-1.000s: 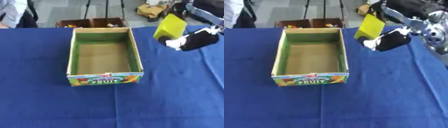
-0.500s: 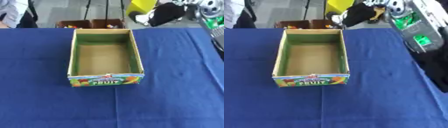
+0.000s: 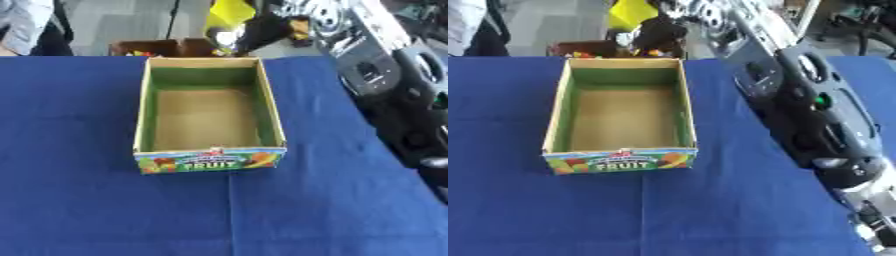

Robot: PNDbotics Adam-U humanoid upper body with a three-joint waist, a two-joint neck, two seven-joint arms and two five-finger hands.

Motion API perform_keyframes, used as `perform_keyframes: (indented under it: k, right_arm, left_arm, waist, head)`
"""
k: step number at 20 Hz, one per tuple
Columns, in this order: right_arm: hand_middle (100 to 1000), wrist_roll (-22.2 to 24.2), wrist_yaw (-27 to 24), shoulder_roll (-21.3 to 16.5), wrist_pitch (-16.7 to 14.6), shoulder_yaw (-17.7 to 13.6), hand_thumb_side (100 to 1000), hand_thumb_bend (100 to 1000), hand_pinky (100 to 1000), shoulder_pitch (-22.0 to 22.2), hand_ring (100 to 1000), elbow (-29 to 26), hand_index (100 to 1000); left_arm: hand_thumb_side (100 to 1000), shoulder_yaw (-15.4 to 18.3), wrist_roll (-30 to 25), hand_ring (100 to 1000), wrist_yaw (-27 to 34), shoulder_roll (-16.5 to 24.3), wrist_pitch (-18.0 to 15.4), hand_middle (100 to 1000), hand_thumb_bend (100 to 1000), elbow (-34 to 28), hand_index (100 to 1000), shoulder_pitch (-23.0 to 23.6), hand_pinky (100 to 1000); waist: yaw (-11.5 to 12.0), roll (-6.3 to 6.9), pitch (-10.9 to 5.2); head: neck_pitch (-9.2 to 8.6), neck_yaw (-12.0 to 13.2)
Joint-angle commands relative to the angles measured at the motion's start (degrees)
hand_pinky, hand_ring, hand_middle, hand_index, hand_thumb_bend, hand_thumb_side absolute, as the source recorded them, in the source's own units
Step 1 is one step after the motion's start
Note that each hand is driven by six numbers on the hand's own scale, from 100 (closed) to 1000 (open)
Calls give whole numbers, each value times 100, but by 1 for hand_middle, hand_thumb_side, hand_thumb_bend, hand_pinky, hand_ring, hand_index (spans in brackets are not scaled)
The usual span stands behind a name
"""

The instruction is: Pick up objects on the table and place them in the box.

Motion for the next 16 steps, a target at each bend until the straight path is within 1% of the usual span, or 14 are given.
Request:
perform_keyframes:
  k: [1,4,5,6,11,16]
  right_arm:
    - [322,-69,30,132,-50,-4,511,100,594,-121,727,202,493]
    - [322,-106,-12,274,-64,37,509,100,591,-72,727,367,492]
    - [322,-116,-25,314,-66,52,487,112,591,-56,727,426,493]
    - [322,-123,-36,347,-72,69,510,100,591,-40,727,483,493]
    - [326,-137,-82,503,-110,140,506,100,592,40,729,792,496]
    - [346,-63,-16,607,-212,242,503,100,605,79,737,1247,511]
  left_arm:
    - [1000,9,6,943,39,73,-16,960,100,-109,981,-89,702]
    - [1000,10,6,943,46,54,-17,959,100,-109,981,-96,702]
    - [1000,10,7,943,49,49,-17,959,100,-109,981,-100,702]
    - [1000,9,7,943,51,46,-18,959,100,-109,981,-103,702]
    - [1000,8,7,943,61,29,-22,959,100,-109,981,-116,702]
    - [1000,3,7,943,66,25,-33,959,100,-109,981,-140,702]
  waist:
    - [26,-63,-176]
    - [45,-62,-158]
    - [49,-62,-153]
    - [53,-62,-149]
    - [70,-59,-126]
    - [94,-71,-106]
  head:
    - [-75,-57]
    - [-85,-85]
    - [-89,-90]
    - [-92,-95]
    - [-97,-121]
    - [-102,-136]
